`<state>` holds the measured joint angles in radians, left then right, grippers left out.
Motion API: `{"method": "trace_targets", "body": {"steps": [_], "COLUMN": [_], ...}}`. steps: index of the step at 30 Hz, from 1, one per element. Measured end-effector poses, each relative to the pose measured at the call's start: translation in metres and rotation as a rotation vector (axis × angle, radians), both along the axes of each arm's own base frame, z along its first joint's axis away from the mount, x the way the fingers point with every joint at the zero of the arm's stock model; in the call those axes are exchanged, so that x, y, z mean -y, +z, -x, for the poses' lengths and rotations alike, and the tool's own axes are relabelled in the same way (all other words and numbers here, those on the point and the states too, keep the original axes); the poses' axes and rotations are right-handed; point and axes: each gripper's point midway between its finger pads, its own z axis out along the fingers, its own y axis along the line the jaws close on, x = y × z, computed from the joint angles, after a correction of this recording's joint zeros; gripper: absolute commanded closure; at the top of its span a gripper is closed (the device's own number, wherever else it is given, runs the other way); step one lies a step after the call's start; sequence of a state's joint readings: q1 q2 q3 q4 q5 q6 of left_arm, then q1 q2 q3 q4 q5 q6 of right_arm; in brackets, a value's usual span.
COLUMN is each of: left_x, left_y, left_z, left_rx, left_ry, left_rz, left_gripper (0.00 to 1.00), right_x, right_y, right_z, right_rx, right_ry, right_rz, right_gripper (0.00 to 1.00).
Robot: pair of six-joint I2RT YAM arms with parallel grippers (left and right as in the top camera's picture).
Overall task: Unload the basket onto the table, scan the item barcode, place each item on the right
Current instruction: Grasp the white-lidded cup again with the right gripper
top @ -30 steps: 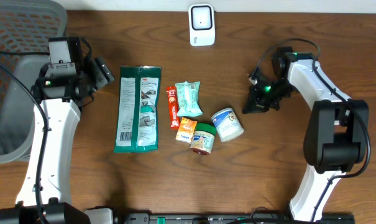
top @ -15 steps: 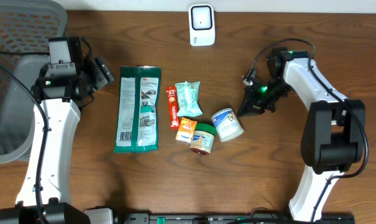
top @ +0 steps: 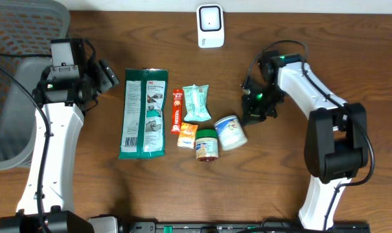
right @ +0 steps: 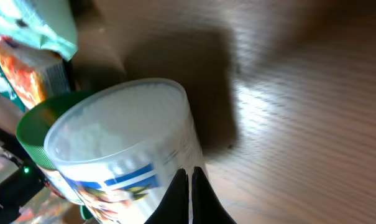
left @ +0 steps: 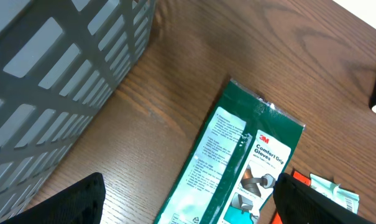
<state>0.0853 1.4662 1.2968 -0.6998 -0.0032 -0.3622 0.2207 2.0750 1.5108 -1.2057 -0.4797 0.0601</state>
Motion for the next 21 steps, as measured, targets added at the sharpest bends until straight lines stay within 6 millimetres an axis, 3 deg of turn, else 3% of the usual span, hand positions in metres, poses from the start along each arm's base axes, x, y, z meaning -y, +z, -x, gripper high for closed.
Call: {"method": "trace_targets", "body": {"steps": [21], "left_x": [0.0], "left_y": [0.0], "left_z": [0.0], "left_rx": [0.0], "left_ry": [0.0], "left_rz": [0.0], "left_gripper": [0.14], "right_x": [-0.037], "right_y": [0.02], "right_z": [0.008], "right_rx": [-0.019], "right_ry": [0.037], "right_rz": [-0.106], "right_gripper": [0.99]}}
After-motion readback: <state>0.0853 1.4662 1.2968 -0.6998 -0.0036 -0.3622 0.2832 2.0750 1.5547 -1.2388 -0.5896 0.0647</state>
